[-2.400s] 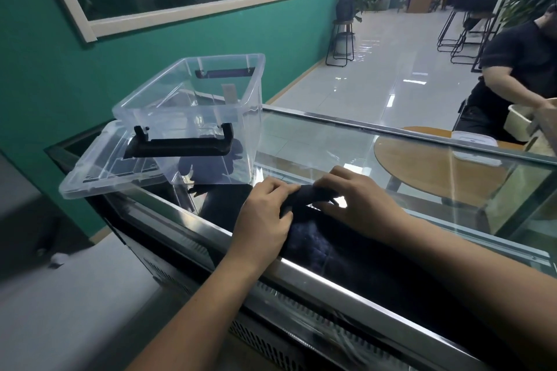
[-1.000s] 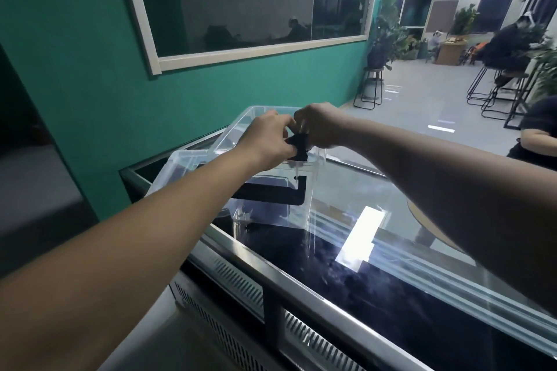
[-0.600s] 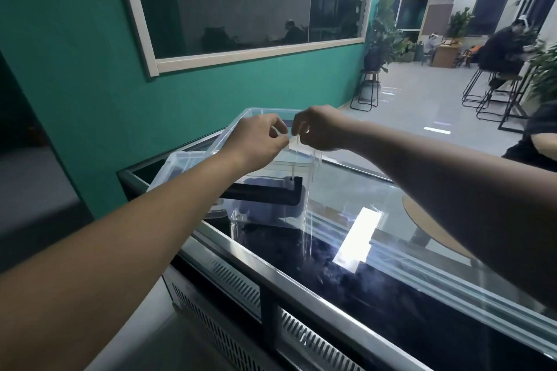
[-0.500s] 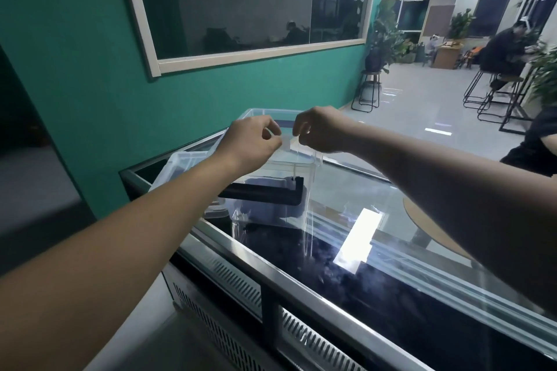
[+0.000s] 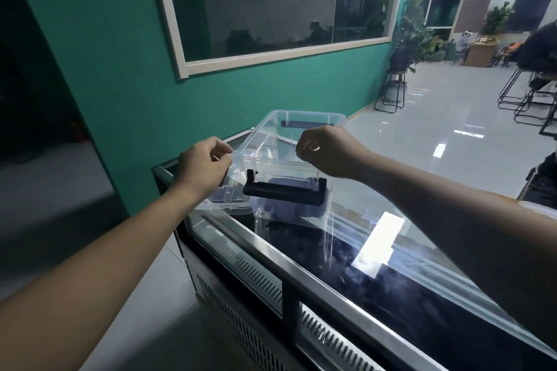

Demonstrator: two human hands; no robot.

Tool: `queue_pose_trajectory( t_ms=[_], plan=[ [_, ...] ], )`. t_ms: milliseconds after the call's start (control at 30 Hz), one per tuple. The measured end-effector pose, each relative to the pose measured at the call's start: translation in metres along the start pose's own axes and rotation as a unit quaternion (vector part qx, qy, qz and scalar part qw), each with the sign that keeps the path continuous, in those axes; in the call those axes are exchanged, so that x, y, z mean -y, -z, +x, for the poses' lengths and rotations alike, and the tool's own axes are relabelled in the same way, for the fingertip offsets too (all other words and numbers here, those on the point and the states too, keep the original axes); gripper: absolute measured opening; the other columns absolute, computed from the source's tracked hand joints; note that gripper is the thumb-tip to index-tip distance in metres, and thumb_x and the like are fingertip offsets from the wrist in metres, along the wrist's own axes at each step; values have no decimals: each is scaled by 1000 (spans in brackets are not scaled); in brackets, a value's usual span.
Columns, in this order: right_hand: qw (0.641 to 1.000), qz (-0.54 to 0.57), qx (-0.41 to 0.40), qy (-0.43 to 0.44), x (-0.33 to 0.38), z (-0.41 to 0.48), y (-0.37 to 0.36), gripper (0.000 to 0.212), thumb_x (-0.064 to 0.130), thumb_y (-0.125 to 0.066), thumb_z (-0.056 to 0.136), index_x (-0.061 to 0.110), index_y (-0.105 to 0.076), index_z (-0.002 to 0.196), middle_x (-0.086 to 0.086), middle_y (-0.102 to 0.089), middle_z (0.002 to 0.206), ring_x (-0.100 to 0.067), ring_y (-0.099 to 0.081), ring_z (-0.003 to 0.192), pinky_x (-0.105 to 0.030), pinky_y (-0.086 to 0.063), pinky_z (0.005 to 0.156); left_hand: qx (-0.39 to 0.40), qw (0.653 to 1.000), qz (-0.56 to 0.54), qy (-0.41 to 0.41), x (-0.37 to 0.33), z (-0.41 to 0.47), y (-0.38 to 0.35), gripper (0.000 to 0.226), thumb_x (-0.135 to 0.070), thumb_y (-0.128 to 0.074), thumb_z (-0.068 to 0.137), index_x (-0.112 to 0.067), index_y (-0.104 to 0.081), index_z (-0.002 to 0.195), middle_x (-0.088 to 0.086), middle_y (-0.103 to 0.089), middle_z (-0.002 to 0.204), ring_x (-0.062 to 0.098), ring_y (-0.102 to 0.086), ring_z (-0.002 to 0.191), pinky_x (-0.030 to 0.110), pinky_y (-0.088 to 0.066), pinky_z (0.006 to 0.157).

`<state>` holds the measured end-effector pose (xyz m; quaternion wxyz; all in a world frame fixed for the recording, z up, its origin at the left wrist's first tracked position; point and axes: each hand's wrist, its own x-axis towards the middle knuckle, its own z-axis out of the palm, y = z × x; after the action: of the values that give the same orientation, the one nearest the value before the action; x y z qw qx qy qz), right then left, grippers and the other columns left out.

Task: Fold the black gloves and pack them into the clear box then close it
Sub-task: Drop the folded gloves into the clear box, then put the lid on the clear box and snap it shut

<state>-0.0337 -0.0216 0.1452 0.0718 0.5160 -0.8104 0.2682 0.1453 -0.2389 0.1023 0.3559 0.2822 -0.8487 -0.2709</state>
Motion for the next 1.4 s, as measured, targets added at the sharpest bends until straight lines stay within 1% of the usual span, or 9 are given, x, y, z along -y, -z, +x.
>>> queue_pose_trajectory(
  t_ms=[133,300,500,667,767,933,1100,1200,1400],
  plan=[
    [1000,2,-5,8,10,5,-10,13,20,-69,94,16,-81,95,-1,-82,98,-24,-76,93,-38,-61,87,11,998,10,53,37,0,-1,8,-17,-72,99,-24,-76,99,-11,-72,89,17,-68,87,29,-49,79],
    [1000,1,-23,-5,7,8,-19,14,22,-70,95,15,-81,94,-5,-81,97,-27,-75,91,-40,-61,87,41,992,32,114,81,16,-23,19,-18,-75,93,-30,-69,79,0,-79,95,26,-74,95,34,-59,85],
    [993,5,-114,-43,-24,8,-13,16,28,-70,99,16,-81,98,-1,-80,96,-20,-73,88,-26,-48,77,60,984,99,134,105,52,-55,9,-23,-73,94,-15,-77,96,4,-77,104,24,-69,92,30,-50,77],
    [977,62,-173,-110,-56,-9,-18,21,30,-67,102,15,-77,111,-9,-71,120,-24,-68,110,-35,-51,94,98,975,144,137,112,71,-74,20,-29,-77,93,-10,-74,99,12,-74,112,33,-70,102,42,-61,90],
    [960,125,-203,-148,-67,-22,-29,34,38,-60,106,14,-68,129,-9,-63,136,-22,-64,120,-37,-50,97,111,970,164,142,119,70,-84,30,-35,-77,96,-8,-71,107,12,-72,114,32,-69,102,39,-55,82],
    [912,261,-209,-236,-83,-50,-63,50,58,-44,103,21,-63,130,-4,-69,129,-26,-64,121,-57,-51,107,92,968,164,166,132,64,-91,31,-35,-73,101,-10,-69,118,10,-68,119,27,-59,95,36,-44,76],
    [936,145,-108,-300,-105,-89,-109,45,47,-47,109,12,-65,131,-12,-70,132,-33,-63,123,-47,-49,104,77,961,218,151,135,63,-98,39,-48,-67,104,-10,-65,95,11,-66,113,27,-60,85,37,-43,67],
    [950,86,-91,-287,-115,-104,-129,38,37,-55,107,11,-67,132,-11,-69,134,-29,-63,124,-43,-48,104,64,955,237,167,131,66,-102,49,-52,-69,102,-13,-54,76,8,-65,91,22,-55,67,33,-33,52],
    [960,7,-77,-270,-116,-106,-136,31,28,-61,101,12,-69,127,-10,-68,130,-31,-58,124,-43,-44,104,76,949,235,198,121,72,-103,44,-46,-72,101,-14,-54,77,3,-52,73,28,-60,78,34,-43,61]
  ],
)
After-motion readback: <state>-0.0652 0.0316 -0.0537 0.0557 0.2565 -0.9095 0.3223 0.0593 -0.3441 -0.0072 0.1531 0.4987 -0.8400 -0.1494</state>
